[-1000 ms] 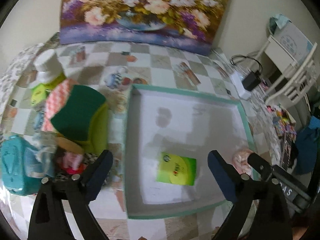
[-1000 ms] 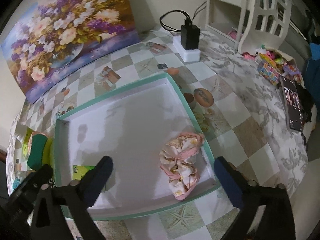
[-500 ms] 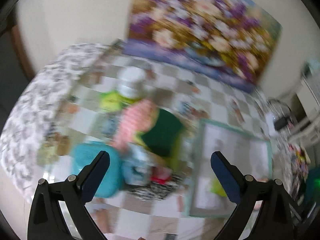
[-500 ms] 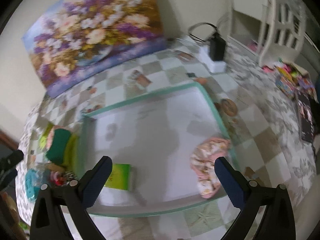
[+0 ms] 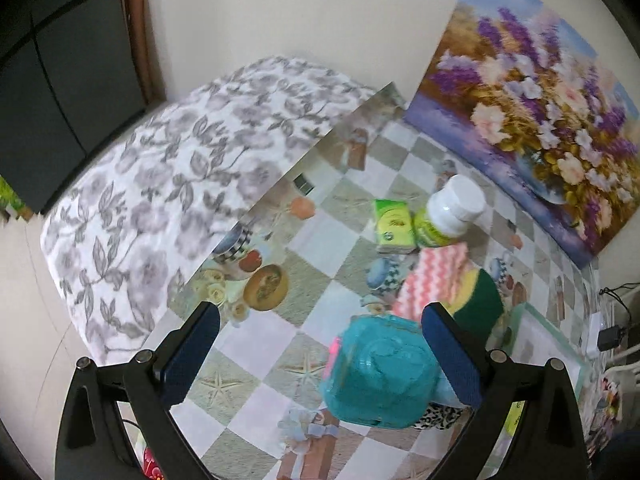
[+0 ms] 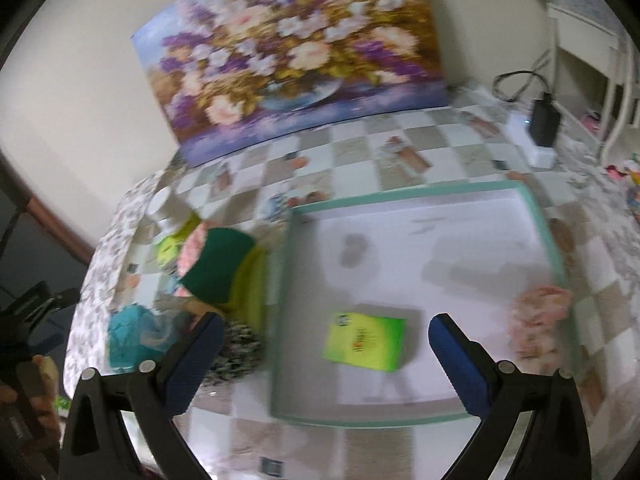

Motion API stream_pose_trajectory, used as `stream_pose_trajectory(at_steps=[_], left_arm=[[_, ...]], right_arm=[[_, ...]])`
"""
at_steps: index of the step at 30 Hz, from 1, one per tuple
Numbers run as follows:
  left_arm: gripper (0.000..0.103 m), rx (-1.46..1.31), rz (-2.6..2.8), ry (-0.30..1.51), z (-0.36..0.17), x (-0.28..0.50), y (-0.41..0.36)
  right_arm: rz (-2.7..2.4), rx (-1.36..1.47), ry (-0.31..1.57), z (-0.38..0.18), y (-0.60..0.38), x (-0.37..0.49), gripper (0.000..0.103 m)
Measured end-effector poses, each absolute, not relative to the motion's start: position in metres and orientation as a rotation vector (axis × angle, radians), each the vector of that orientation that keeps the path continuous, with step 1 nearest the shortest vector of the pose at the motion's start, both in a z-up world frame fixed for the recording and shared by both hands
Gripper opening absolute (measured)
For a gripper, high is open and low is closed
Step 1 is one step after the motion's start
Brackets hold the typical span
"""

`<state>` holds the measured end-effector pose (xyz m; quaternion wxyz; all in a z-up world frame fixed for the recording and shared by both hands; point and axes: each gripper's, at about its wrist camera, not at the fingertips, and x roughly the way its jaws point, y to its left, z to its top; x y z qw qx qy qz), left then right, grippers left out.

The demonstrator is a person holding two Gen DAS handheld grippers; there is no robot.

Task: Organize soft objects
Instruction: 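Grasp the blue face mask from the pile with the right tool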

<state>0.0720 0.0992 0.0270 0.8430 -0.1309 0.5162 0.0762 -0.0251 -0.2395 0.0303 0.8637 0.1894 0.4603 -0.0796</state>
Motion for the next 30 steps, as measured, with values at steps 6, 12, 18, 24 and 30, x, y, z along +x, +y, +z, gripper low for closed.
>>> stream_pose_trajectory(at_steps=[6,12,18,24,30], left_arm=[[0.101,-0.257,0.101,1.151,0.016,0.081,0.092],[0.101,-0.233,0.065,1.221,-0.001,0.092,0.080],[0.101,-0.250,0.060,1.236,-0.007,0.099,0.085],[0.101,-0.287,0.074,1.246,-0.011,0.103,0.096],[0.101,-0.305,0.072,1.248,-0.012,0.106,0.100]], right_arm=[[-0.045,0.410,0.993,0.023,-0.197,-0.005,0.103],[0.054,0.393,1.029,0.014,-0.155,0.012,0.103],[0.086,0.366,1.068,0.001,-0.132,0.028,0.103],[0.101,0.397,1.097,-0.011,-0.128,0.040,0.103],[0.126,0.386,1.125,-0.020,-0.120,0.051,0.088]])
